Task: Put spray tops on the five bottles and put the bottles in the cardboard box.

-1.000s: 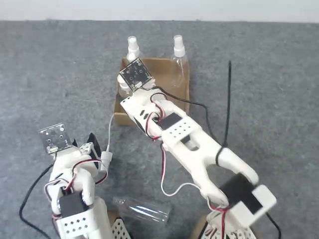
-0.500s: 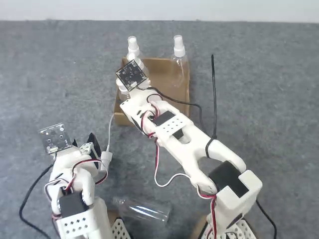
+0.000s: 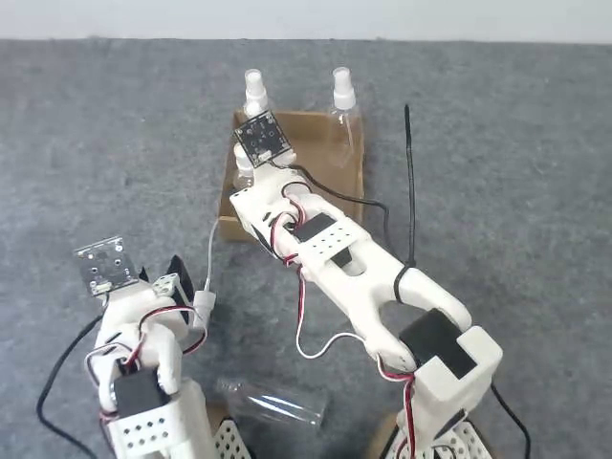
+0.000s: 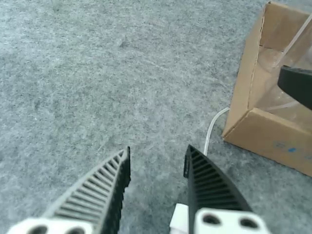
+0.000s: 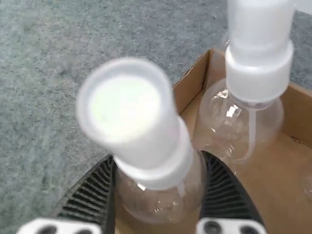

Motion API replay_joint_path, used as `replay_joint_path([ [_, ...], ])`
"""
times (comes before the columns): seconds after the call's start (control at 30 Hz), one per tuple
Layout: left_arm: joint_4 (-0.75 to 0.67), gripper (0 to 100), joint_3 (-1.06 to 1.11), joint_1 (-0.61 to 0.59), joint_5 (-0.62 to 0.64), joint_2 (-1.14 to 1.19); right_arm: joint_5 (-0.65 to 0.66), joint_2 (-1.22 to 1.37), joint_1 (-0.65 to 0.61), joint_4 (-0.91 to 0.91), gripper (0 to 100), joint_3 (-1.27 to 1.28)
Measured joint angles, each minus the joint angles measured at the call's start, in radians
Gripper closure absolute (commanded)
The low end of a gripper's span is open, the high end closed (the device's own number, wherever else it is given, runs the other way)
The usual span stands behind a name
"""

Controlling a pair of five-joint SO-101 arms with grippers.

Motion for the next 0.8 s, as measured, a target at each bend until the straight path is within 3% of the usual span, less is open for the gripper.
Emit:
replay_joint_path([
  [0.23,0.000,83,0.015,0.000,0.000,0.000,0.000,0.000,0.000,0.064,77.9,-0.035],
  [0.8,0.000,83,0.015,0.000,0.000,0.000,-0.002,0.000,0.000,0.135,77.7,-0.066],
])
